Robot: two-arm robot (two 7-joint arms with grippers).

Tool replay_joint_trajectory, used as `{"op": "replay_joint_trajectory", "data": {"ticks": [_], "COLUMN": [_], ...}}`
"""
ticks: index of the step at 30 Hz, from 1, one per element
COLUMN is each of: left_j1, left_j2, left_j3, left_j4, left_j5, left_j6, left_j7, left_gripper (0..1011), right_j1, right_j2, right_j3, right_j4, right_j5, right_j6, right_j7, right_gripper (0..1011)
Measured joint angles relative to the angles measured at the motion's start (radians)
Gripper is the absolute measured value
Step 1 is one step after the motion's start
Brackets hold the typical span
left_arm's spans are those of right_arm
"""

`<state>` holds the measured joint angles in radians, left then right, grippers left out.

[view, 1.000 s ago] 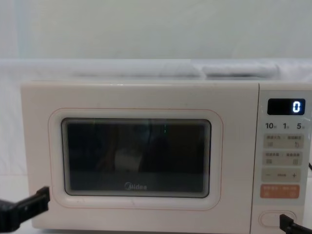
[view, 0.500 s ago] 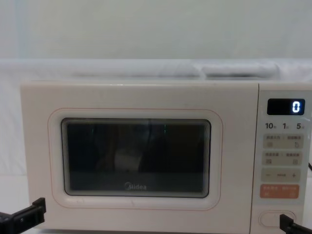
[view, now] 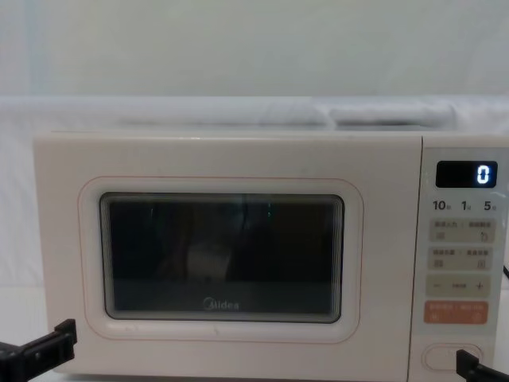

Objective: Press the button to open the microwave door with one hand; close the microwave door with the other hand.

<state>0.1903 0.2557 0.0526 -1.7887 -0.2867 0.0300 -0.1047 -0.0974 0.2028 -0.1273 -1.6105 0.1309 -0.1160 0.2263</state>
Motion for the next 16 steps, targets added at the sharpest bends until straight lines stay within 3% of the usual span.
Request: {"op": "replay_joint_trajectory", "data": {"ticks": [16], "left_j1": [-0.001], "left_j2": [0.001], "left_j3": [0.001], "left_j4": [-0.001], "left_j5": [-0.001], "left_j6": [0.001], "left_j7": [0.0], "left_gripper": [1001], "right_j1": [0.0], "right_j2": [0.0], "right_j3": [0.0], "right_j4": [0.0], "right_j5": [0.0], "right_j6": [0.0], "right_j7": [0.0], "right_gripper": [1000]}}
